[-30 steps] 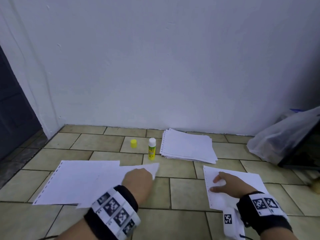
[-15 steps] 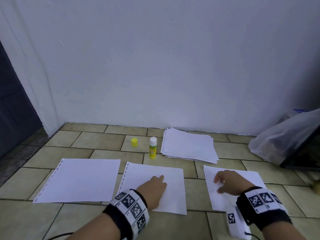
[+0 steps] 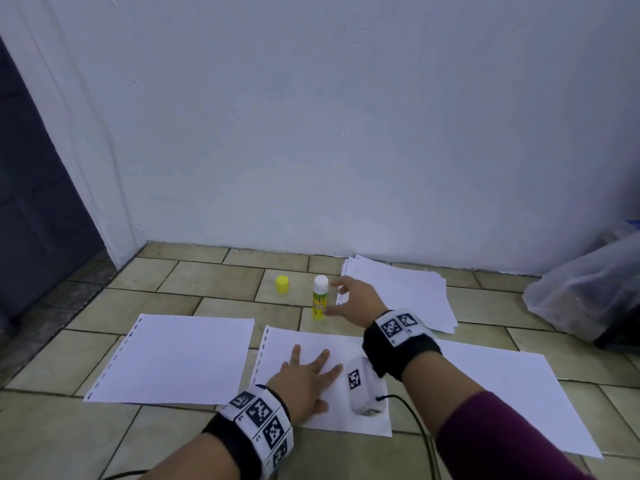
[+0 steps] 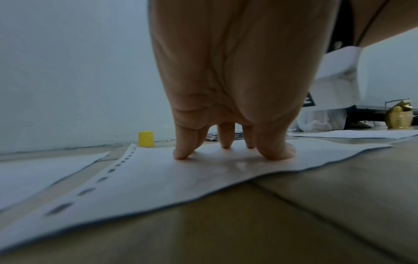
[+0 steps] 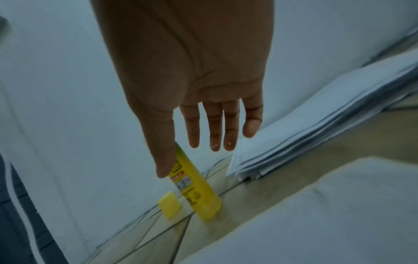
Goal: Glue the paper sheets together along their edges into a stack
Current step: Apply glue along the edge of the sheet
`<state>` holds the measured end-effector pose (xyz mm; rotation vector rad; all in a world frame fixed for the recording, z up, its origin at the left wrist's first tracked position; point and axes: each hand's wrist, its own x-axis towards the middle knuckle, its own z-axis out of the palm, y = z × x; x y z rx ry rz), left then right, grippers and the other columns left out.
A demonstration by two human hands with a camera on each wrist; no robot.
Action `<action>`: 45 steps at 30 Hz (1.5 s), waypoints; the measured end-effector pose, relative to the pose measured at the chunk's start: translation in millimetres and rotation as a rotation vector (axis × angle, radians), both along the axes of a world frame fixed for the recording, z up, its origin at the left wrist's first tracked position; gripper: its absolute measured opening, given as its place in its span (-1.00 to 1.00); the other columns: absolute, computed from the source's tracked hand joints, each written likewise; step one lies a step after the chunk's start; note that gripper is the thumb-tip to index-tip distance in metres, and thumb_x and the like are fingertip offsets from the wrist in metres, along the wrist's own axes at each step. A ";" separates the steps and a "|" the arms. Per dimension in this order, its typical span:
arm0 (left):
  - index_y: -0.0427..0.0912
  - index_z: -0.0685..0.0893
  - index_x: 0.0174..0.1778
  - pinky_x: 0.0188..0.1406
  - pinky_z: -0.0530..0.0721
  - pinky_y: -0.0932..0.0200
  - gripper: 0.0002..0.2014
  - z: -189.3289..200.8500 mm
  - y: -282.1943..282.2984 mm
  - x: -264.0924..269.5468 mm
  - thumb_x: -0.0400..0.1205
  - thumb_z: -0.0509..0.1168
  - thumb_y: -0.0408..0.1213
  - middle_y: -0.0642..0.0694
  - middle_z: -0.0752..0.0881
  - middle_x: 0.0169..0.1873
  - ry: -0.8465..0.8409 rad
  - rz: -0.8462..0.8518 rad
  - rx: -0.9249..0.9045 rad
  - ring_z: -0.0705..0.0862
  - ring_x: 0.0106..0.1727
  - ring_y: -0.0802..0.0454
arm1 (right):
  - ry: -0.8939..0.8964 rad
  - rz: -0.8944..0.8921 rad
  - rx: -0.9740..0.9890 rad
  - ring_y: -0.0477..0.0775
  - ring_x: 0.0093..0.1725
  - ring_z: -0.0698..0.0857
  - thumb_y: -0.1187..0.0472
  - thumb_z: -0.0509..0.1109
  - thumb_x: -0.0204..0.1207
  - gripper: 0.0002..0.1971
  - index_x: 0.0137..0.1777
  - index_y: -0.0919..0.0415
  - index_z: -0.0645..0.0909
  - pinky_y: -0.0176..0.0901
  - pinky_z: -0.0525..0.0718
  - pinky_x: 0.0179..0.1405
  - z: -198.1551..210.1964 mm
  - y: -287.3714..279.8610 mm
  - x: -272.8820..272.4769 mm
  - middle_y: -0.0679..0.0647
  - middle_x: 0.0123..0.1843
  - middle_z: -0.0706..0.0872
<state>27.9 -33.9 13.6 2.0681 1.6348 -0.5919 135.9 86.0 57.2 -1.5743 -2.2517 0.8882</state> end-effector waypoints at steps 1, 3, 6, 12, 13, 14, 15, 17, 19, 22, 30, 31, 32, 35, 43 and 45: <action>0.01 -0.05 0.71 0.57 0.10 -0.30 -0.39 0.3 0.2 0.3 0.78 0.06 -0.08 0.01 -0.25 0.69 0.012 0.002 -0.003 -0.26 0.63 -0.49 | -0.004 0.002 -0.003 0.05 0.34 0.56 0.11 0.56 0.41 -0.39 0.45 0.13 0.47 -0.20 0.46 0.23 -2.3 1.8 -7.5 0.08 0.35 0.59; -0.08 0.10 0.69 0.56 0.12 -0.30 -0.45 1.2 0.0 1.0 0.78 0.06 -0.08 0.02 -0.26 0.69 0.030 0.000 0.003 -0.26 0.63 -0.49 | -0.023 -0.005 0.009 0.09 0.33 0.57 0.14 0.53 0.43 -0.46 0.41 0.18 0.52 -0.16 0.49 0.24 -7.5 3.9 -18.0 0.10 0.34 0.62; -0.04 0.04 0.70 0.58 0.11 -0.28 -0.44 -0.1 -2.6 0.5 0.78 0.04 -0.08 0.04 -0.28 0.69 0.014 0.010 0.019 -0.27 0.64 -0.45 | -0.036 -0.047 -0.001 0.11 0.23 0.63 0.10 0.50 0.45 -0.58 0.29 0.18 0.58 -0.08 0.56 0.22 -16.6 5.4 -19.0 0.09 0.23 0.69; 0.16 -0.10 0.70 0.46 0.38 -0.20 -0.36 5.3 -5.6 -0.7 0.74 0.06 0.02 0.04 -0.17 0.70 -0.021 0.023 0.101 -0.10 0.65 -0.35 | -0.041 -0.090 -0.076 0.06 -0.08 0.58 0.02 0.35 0.55 -0.77 -0.04 0.19 0.52 -0.18 0.45 -0.23 8.1 2.6 26.6 0.08 -0.08 0.60; 0.15 -0.03 0.69 0.42 0.41 -0.17 -0.35 8.2 -5.1 0.5 0.71 0.10 0.05 0.01 -0.10 0.69 -0.025 0.021 0.129 -0.01 0.63 -0.33 | -0.052 -0.083 -0.113 0.05 -0.14 0.61 0.02 0.38 0.53 -0.77 -0.04 0.19 0.54 -0.22 0.48 -0.32 14.5 2.1 37.5 0.07 -0.10 0.61; 0.14 0.04 0.67 0.38 0.42 -0.15 -0.35 10.7 -4.6 1.9 0.69 0.12 0.08 -0.03 -0.03 0.67 -0.020 0.015 0.156 0.08 0.59 -0.31 | -0.033 -0.084 -0.156 0.03 -0.24 0.66 0.05 0.44 0.48 -0.77 -0.04 0.20 0.57 -0.26 0.51 -0.40 20.6 0.6 47.7 0.06 -0.13 0.64; 0.11 0.10 0.65 0.34 0.43 -0.13 -0.36 13.5 -3.8 3.7 0.66 0.15 0.11 -0.08 0.05 0.64 -0.009 0.011 0.178 0.15 0.54 -0.30 | 0.013 -0.094 -0.190 0.01 -0.36 0.69 0.11 0.51 0.41 -0.77 -0.06 0.21 0.60 -0.26 0.56 -0.47 26.2 -1.3 56.1 0.07 -0.17 0.66; 0.04 0.19 0.59 0.26 0.45 -0.11 -0.36 16.7 -1.5 7.9 0.63 0.17 0.18 -0.13 0.18 0.54 0.017 0.016 0.205 0.23 0.47 -0.26 | 0.093 -0.121 -0.170 0.00 -0.50 0.63 0.29 0.60 0.28 -0.78 -0.18 0.24 0.60 -0.23 0.61 -0.51 35.1 -6.2 68.6 0.09 -0.31 0.66; -0.06 0.25 0.53 0.20 0.48 -0.08 -0.35 16.5 1.8 12.4 0.62 0.19 0.21 -0.18 0.23 0.48 0.022 0.013 0.232 0.24 0.47 -0.21 | 0.131 -0.147 -0.080 0.01 -0.50 0.59 0.36 0.62 0.23 -0.76 -0.27 0.29 0.57 -0.23 0.58 -0.53 38.8 -10.6 75.5 0.08 -0.40 0.61; -0.19 0.30 0.48 0.22 0.48 -0.09 -0.36 13.0 5.3 15.5 0.62 0.22 0.16 -0.17 0.20 0.52 -0.043 -0.014 0.252 0.21 0.50 -0.16 | 0.267 -0.185 -0.023 0.03 -0.44 0.66 0.36 0.60 0.30 -0.79 -0.12 0.33 0.66 -0.23 0.60 -0.53 32.6 -16.9 77.7 0.14 -0.26 0.72; -0.24 0.17 0.59 0.45 0.42 -0.13 -0.15 12.3 9.0 8.9 0.54 0.37 0.14 -0.13 0.19 0.59 -0.096 -0.041 0.174 0.19 0.55 -0.12 | 0.190 -0.136 0.087 0.21 -0.11 0.74 0.38 0.55 0.34 -0.74 -0.06 0.12 0.59 0.03 0.74 -0.03 -0.5 -22.0 53.7 0.11 -0.13 0.72; -0.24 0.13 0.62 0.51 0.35 -0.13 -0.10 13.3 10.1 7.8 0.52 0.40 0.13 -0.13 0.16 0.61 -0.090 -0.051 0.157 0.16 0.58 -0.12 | 0.182 -0.128 0.090 0.21 -0.08 0.75 0.38 0.54 0.35 -0.74 -0.05 0.11 0.60 0.01 0.73 -0.02 -2.6 -22.5 51.4 0.08 -0.14 0.71; -0.25 0.09 0.64 0.55 0.29 -0.12 -0.05 14.3 11.0 6.6 0.50 0.43 0.12 -0.14 0.12 0.63 -0.083 -0.062 0.144 0.12 0.60 -0.13 | 0.166 -0.122 0.094 0.19 -0.06 0.75 0.38 0.53 0.36 -0.74 -0.04 0.11 0.60 -0.03 0.72 -0.02 -3.4 -22.8 50.1 0.07 -0.13 0.70; -0.25 0.01 0.67 0.61 0.18 -0.10 0.01 15.2 12.5 4.1 0.49 0.45 0.11 -0.14 0.03 0.67 -0.064 -0.088 0.130 0.05 0.64 -0.13 | 0.116 -0.104 0.088 0.16 -0.03 0.74 0.37 0.52 0.38 -0.74 -0.03 0.09 0.58 -0.06 0.71 -0.01 -2.2 -22.0 52.5 0.12 -0.05 0.73; -0.25 0.06 0.66 0.59 0.24 -0.06 -0.03 14.1 9.7 4.1 0.50 0.45 0.10 -0.14 0.05 0.67 -0.067 -0.111 0.178 0.11 0.63 -0.11 | -0.098 0.044 0.036 0.11 -0.01 0.68 0.34 0.53 0.38 -0.73 -0.02 0.03 0.59 -0.16 0.67 -0.07 13.4 -42.7 84.9 0.12 0.03 0.71; -0.25 0.06 0.66 0.59 0.22 -0.04 -0.04 13.7 9.9 2.9 0.52 0.43 0.10 -0.14 0.03 0.68 -0.072 -0.123 0.172 0.10 0.63 -0.12 | -0.153 0.062 0.023 0.04 -0.06 0.64 0.31 0.54 0.39 -0.74 -0.04 0.01 0.57 -0.20 0.65 -0.14 15.8 -51.2 94.5 0.06 -0.03 0.66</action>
